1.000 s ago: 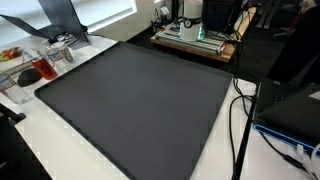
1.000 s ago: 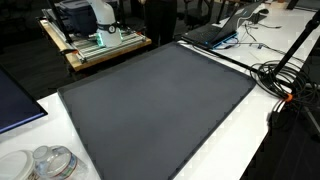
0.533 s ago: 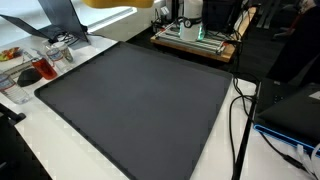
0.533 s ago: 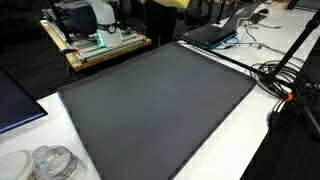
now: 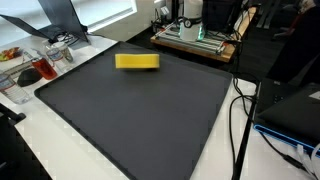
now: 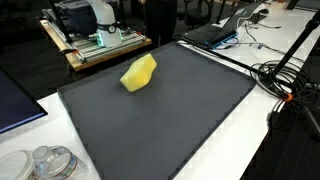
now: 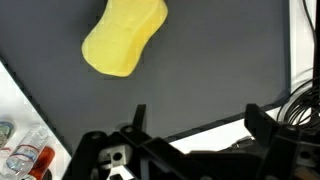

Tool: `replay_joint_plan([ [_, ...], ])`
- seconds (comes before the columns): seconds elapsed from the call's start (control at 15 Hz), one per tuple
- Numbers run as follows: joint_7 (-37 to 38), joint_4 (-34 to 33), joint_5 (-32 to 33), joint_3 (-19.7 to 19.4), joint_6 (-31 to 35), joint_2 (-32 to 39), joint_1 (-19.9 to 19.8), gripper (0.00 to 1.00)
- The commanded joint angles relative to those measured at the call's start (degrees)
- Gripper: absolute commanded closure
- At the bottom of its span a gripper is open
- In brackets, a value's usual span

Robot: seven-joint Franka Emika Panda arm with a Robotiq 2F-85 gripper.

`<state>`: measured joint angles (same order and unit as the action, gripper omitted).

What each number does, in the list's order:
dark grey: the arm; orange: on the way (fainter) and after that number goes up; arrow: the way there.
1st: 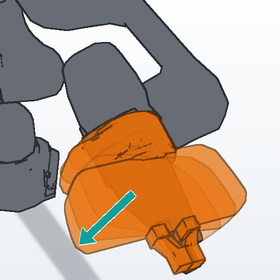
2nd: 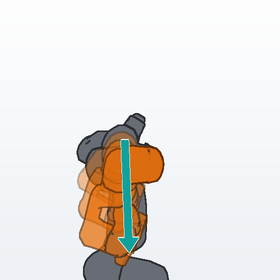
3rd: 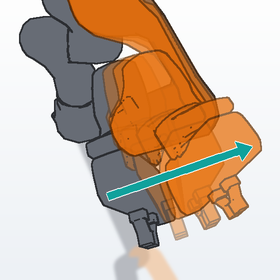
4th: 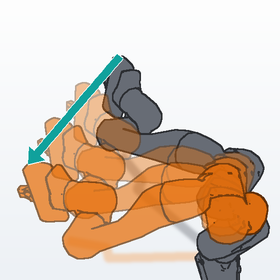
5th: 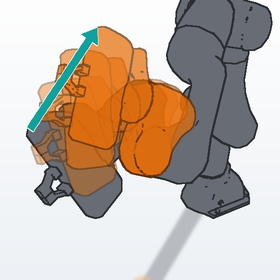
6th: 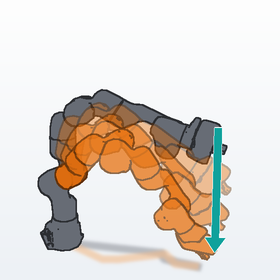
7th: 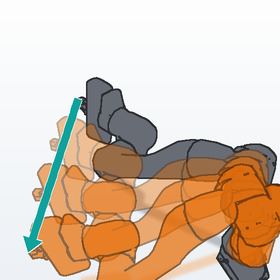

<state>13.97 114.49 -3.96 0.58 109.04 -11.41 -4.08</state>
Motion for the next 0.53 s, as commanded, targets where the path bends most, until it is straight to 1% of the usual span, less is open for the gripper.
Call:
replay_joint_plan([
  [0.0,0.93,-2.13,1.44,-0.18,-2.33,1.11,0.49,0.0],
  [0.27,3.27,-3.26,3.57,0.98,-4.8,3.63,0.94,0.0],
  [0.47,8.47,-5.51,8.01,3.11,-7.85,7.79,2.24,0.0],
])
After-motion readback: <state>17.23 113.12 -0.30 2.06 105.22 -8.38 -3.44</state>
